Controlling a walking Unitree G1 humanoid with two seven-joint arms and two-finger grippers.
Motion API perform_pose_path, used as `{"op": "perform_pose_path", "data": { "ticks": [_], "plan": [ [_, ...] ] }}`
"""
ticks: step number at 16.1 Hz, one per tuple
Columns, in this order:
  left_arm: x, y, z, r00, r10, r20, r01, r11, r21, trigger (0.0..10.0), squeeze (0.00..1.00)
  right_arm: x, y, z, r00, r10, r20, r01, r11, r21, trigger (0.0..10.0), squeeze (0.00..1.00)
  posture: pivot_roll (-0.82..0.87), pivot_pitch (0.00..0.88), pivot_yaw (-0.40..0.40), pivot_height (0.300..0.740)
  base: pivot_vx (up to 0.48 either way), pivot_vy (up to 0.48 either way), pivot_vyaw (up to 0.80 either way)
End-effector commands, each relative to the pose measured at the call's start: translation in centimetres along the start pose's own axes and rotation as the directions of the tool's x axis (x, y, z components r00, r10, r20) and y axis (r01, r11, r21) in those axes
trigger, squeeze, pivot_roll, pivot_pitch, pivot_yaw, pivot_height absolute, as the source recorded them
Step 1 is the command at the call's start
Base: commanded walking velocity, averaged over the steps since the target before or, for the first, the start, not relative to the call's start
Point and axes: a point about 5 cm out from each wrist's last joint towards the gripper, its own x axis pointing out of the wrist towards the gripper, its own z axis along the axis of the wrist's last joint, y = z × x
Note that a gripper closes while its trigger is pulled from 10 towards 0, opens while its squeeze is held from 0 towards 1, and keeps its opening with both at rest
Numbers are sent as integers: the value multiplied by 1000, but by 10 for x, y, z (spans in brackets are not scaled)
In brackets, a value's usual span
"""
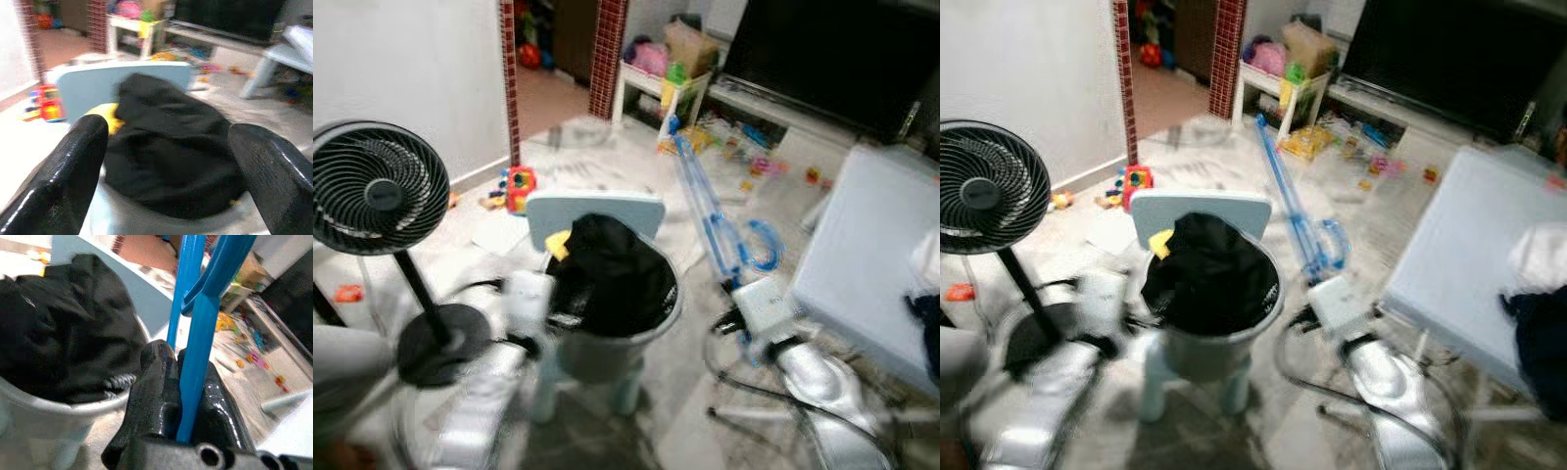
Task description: Hang hanger
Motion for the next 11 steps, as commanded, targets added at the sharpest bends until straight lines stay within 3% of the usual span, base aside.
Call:
{"op": "perform_pose_path", "data": {
  "ticks": [1, 5, 8, 11],
  "plan": [
    [4, -13, 3, 999, -41, 11, 41, 999, -16, 10000, 0, -6, -13, -3, 999, -41, -11, 41, 999, -13, 10000, 0, 84, 0, -162, 740, 296, 0, 0],
    [10, -16, 2, 1000, -24, -12, 24, 1000, -14, 10000, 0, -5, -12, -3, 999, -38, -11, 37, 999, -12, 10000, 0, 84, 0, -160, 740, 142, 0, 0],
    [28, -28, 7, 998, -19, -52, 9, 982, -190, 10000, 0, -4, -10, -2, 1000, -29, -9, 28, 999, -16, 10000, 0, 74, 0, -161, 740, 0, 0, 0],
    [33, -45, 6, 995, -38, -94, 5, 944, -329, 10000, 0, -2, -15, 0, 1000, -29, -8, 29, 999, -28, 10000, 0, 67, 0, -167, 740, 0, 0, 0]
  ]
}}
